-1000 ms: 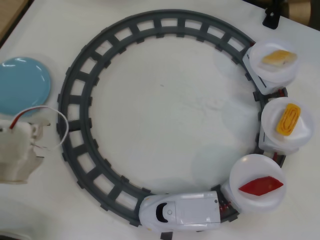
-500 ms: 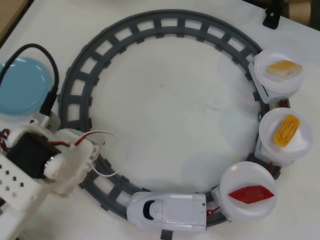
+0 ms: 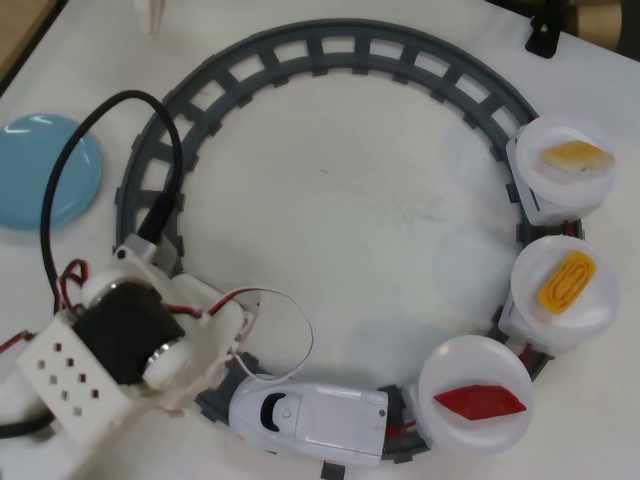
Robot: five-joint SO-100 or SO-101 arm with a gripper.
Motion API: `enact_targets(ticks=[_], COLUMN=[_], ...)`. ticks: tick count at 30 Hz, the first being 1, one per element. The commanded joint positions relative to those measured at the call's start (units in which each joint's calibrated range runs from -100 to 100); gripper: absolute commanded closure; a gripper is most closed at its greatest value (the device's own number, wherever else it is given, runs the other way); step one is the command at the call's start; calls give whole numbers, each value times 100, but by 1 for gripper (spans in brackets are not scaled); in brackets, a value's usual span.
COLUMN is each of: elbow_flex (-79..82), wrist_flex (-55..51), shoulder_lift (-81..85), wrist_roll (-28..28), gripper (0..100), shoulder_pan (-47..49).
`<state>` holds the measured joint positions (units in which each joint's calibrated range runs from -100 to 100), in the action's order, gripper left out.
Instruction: Pick up the sushi from the Shinkansen and put it on the blue dish
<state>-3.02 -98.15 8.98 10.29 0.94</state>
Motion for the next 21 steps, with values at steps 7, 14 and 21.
enact_targets(ticks=[7, 14, 21], elbow_flex=[-338, -744, -744], wrist_flex=[-100, -108, -108], shoulder_lift=[-164, -173, -173], wrist_roll=[194, 210, 168], gripper=[74, 74, 74], shoulder_pan=[-279, -464, -428])
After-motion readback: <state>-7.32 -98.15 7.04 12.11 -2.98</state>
